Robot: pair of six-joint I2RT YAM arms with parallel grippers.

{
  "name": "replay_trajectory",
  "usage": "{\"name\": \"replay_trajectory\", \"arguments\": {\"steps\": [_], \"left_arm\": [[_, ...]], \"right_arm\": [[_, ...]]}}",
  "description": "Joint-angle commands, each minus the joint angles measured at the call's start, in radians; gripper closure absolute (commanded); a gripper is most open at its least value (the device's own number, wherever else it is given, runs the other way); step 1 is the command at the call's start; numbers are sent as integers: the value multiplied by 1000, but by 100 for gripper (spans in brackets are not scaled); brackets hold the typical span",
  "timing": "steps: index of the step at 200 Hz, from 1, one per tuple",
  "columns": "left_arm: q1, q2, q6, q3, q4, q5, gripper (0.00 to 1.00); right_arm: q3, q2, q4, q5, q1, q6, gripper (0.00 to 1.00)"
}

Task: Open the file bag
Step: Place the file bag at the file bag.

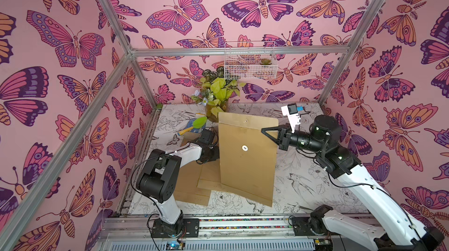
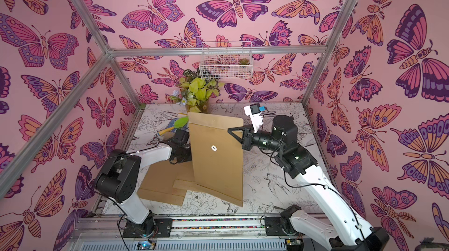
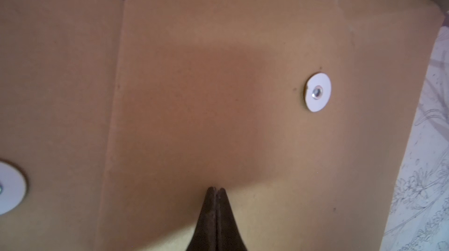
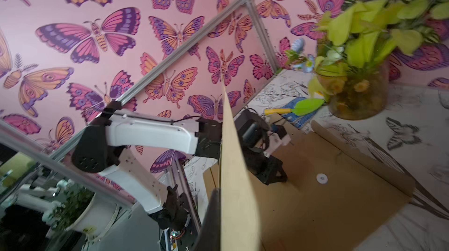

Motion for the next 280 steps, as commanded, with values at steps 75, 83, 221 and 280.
{"name": "replay_trajectory", "arguments": {"steps": [75,83,221,280], "left_arm": [[4,17,-14,-62,-3,-23,100],[4,14,-15,-65,-2,-25,100],[4,15,20,-76,-14,-19,100],[4,12,27,-70,-14,-13,100]], "right_arm": [[-54,506,67,-92,-207,34,100],[-33,532,50,-90,-210,21,100],[209,877,-160,-102,-293,-101,100],[217,922,-52,-102,-303,-77,100]]}}
